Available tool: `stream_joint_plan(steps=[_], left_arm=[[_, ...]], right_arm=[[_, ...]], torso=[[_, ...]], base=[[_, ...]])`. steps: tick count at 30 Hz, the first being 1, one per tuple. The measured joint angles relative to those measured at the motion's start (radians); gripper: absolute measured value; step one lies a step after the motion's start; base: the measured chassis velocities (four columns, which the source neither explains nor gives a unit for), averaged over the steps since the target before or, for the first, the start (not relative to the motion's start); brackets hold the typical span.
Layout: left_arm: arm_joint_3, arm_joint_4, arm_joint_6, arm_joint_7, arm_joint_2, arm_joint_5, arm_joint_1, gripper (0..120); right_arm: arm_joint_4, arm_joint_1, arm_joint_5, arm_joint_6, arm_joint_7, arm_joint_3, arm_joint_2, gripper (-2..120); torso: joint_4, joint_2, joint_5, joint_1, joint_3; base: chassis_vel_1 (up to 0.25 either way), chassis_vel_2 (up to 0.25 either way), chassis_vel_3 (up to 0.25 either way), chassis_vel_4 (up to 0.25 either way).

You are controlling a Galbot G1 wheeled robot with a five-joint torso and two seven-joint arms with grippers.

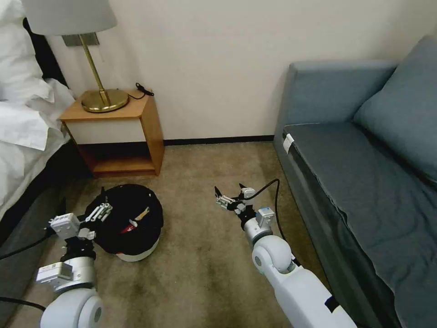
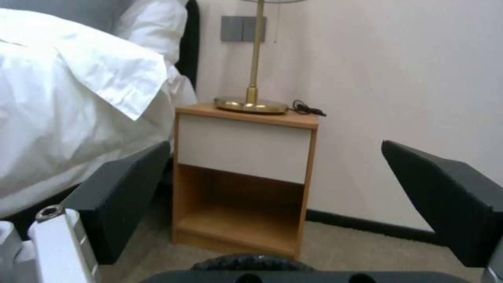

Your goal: Pick up the trash bin, then pick up the garbage on the floor and place it into the trash bin.

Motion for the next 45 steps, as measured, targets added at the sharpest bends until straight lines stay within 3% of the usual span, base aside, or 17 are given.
stream_joint_plan(steps=[45], left_arm=[[0.0,0.002,0.002,-0.001,0.0,-0.002,-0.001,100]], right_arm=[[-0.003,0.003,0.0,-0.001,-0.002,-0.001,0.0,100]], torso=[[0.0,0.0,0.0,0.0,0.0]], base=[[0.0,0.0,0.0,0.0]])
